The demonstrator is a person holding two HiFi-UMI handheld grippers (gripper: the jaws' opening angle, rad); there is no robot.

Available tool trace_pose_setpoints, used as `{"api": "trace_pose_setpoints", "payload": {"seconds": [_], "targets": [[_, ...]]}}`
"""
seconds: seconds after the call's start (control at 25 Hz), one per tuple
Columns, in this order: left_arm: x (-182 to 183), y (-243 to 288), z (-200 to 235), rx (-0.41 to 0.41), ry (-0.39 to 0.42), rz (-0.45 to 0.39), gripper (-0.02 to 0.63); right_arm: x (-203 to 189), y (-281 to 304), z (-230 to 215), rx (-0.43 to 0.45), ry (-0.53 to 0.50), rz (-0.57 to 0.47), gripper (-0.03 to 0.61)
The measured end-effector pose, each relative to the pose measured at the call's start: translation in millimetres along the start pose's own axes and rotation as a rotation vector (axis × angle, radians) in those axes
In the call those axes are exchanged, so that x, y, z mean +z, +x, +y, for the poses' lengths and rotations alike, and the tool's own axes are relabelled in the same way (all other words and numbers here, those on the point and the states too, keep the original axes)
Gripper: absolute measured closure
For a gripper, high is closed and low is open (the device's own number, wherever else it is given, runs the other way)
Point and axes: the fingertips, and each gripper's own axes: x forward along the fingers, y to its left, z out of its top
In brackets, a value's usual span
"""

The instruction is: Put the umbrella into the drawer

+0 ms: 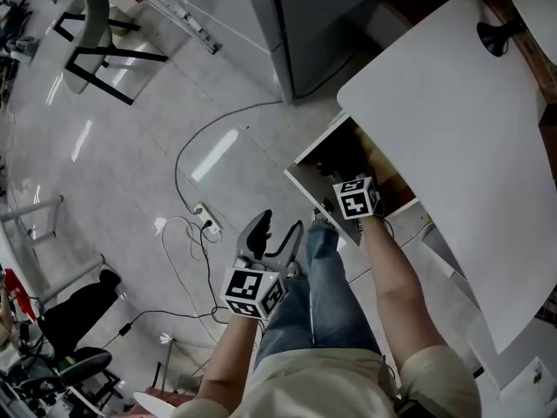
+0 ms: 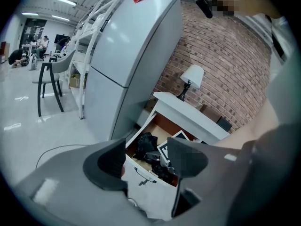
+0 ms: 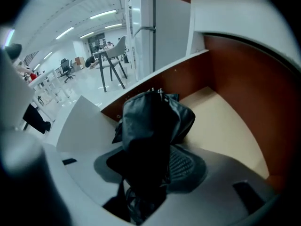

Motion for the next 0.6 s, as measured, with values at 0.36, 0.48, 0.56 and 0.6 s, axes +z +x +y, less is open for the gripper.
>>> {"api": "trace_pose_setpoints", "payload": {"seconds": [0.36,0.48,0.56,0.6], "targets": [[1.6,8.4,8.0,0.002,-0.016,0.002,0.350,-3.1,21.2,2.6,0.040,0.055,0.065,0.325],[4.2,4.8,7.2,-0.006,-0.014,-0.009,0.349,-2.7,17.1,2.8,0.028,0.075,0.062,0.294],[4.1,0.3,7.1,-0.009,-0.008,-0.013,0.348,2.3,7.5,2.6,0.011,0.102,0.030,0.267],[4.3,-2.2,7.0,-0.010,-0.007,-0.015,0.349,5.5,1.1,2.5,0.003,0.119,0.008,0.268]]}}
